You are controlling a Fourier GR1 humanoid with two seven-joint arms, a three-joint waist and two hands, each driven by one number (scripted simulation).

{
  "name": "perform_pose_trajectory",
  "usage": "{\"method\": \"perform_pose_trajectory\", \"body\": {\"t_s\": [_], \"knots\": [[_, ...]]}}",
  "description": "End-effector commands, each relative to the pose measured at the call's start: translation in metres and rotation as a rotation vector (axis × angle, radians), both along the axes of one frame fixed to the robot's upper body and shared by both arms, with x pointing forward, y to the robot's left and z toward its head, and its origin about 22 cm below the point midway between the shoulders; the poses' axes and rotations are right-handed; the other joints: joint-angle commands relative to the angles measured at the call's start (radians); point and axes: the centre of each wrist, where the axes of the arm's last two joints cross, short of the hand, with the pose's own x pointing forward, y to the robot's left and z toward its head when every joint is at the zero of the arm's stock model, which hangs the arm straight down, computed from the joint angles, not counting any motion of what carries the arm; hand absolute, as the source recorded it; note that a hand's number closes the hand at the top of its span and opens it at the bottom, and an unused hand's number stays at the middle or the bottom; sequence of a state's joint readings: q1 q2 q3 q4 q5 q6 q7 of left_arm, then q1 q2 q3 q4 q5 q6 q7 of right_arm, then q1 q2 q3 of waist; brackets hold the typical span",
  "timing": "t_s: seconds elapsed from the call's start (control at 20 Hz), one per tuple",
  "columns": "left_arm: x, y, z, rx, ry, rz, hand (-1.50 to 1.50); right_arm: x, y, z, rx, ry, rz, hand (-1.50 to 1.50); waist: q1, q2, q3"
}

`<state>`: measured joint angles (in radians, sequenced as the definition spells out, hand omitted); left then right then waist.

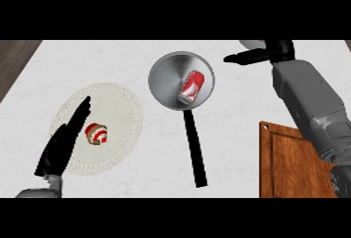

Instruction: Pick the can from the cutting board and place it in the pan

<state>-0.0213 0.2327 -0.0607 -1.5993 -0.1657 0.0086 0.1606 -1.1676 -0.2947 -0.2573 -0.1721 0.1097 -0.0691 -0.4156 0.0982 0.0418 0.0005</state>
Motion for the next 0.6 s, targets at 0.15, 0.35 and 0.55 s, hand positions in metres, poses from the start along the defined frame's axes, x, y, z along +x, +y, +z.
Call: {"method": "perform_pose_trajectory", "body": {"t_s": [0.15,0.35,0.55], "knots": [[0.001,-0.014,0.003,-0.008,-0.002,-0.004,0.00,-0.010,-0.076,0.012,-0.018,-0.017,-0.044,-1.50,-0.004,0.004,0.004],[-0.007,-0.016,-0.008,-0.014,-0.001,-0.014,0.00,-0.019,-0.106,0.014,-0.028,-0.002,-0.020,-1.50,-0.003,0.000,0.004],[-0.002,-0.002,-0.006,-0.003,-0.008,-0.015,0.00,-0.030,-0.129,0.005,-0.039,-0.015,-0.009,-1.50,0.002,0.008,0.005]]}}
